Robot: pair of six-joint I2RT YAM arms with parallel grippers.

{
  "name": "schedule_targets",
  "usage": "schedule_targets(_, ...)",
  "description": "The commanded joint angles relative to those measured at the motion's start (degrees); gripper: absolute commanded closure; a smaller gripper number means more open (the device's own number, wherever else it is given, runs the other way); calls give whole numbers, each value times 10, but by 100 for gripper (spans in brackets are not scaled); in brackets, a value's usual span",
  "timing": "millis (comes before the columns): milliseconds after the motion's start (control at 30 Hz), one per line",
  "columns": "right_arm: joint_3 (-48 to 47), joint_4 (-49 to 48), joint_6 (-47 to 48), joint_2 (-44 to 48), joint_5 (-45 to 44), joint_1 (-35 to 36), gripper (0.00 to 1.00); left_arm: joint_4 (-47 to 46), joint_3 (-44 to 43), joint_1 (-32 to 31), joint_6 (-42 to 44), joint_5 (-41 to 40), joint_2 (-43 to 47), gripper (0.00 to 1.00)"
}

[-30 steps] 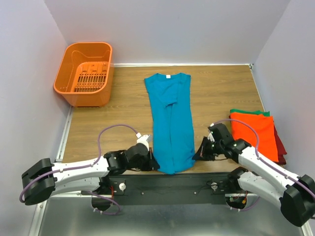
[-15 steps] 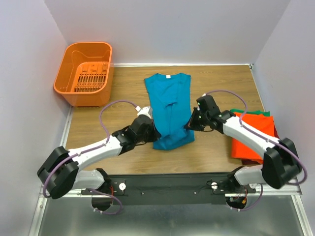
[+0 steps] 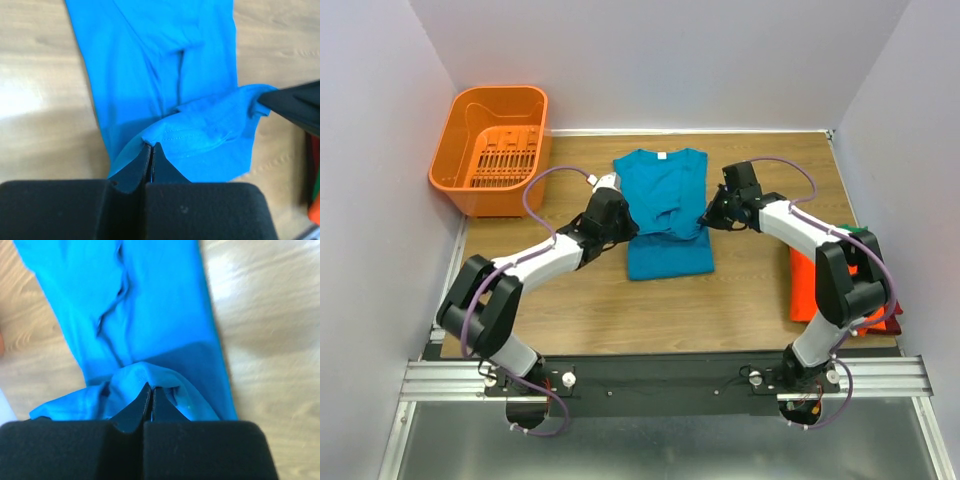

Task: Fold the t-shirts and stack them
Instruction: Fold the tshirt

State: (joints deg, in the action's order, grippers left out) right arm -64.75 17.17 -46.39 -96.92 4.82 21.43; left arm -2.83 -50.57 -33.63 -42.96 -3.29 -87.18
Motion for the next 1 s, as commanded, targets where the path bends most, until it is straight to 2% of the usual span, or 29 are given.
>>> schedule_targets(0,-29,-27,12,-37,26,-21,99,-20,-36,20,24,16,-45,100)
schedule_targets(367,-44,-46,13,-72,63,-60,99,-29,-83,55,36,30,-102,100)
schedule_targets(967,-132,-49,29,-174,117,-92,98,-36,-149,93,33,62,-197,100)
